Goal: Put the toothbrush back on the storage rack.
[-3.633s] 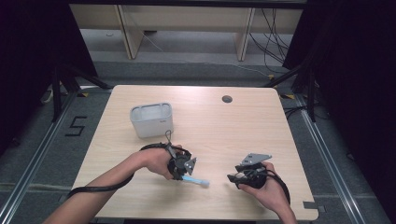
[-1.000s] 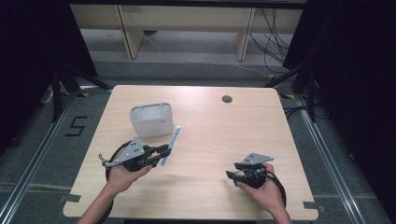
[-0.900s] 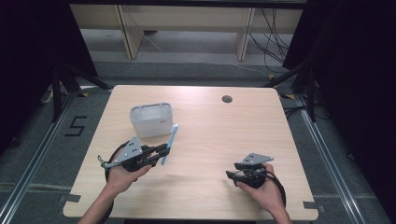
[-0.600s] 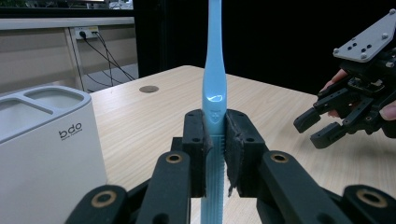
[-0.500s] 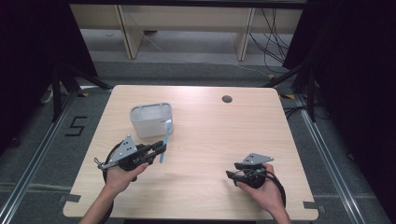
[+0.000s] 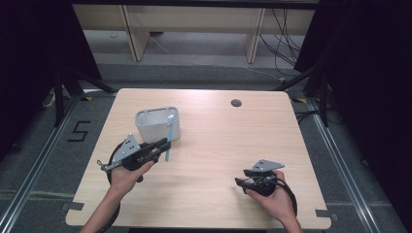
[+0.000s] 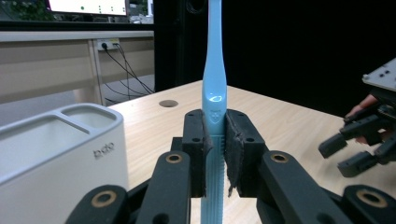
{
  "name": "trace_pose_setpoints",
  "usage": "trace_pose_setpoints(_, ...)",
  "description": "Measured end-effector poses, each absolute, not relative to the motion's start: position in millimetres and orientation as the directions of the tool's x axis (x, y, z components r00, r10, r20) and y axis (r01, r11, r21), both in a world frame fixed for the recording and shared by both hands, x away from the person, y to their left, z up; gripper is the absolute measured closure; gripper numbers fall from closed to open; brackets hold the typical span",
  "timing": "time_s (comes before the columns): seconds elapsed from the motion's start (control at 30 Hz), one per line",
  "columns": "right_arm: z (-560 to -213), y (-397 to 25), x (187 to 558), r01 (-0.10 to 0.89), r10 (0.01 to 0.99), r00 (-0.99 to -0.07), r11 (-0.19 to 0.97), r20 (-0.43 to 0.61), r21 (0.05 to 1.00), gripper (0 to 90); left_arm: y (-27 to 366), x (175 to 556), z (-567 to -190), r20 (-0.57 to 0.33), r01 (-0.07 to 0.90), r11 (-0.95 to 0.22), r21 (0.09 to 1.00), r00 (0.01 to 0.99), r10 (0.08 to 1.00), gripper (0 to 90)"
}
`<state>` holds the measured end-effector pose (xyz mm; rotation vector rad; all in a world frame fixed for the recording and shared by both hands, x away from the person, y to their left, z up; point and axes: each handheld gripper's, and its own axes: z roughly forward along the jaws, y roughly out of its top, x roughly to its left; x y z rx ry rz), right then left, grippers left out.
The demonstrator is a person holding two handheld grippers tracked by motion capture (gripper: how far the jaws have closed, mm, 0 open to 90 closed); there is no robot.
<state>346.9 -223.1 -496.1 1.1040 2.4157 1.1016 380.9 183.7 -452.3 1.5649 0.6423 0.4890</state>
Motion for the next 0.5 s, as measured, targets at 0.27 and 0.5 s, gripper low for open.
trace_pose_setpoints(0.27,-494.8,-224.1,346.9,0.521,0.738,-0.673,0.424,0.051,0.741,50.1,189.5,390.0,-443.0,-0.058,0.093,-0.013,0.996,0.719,0.692,78.1)
trace_pose_setpoints(0.5,-495.2,-223.5,347.2,0.527,0.735,-0.675,0.420,0.064,0.739,50.1,193.3,398.3,-438.0,-0.054,0.090,-0.012,0.996,0.696,0.716,78.2)
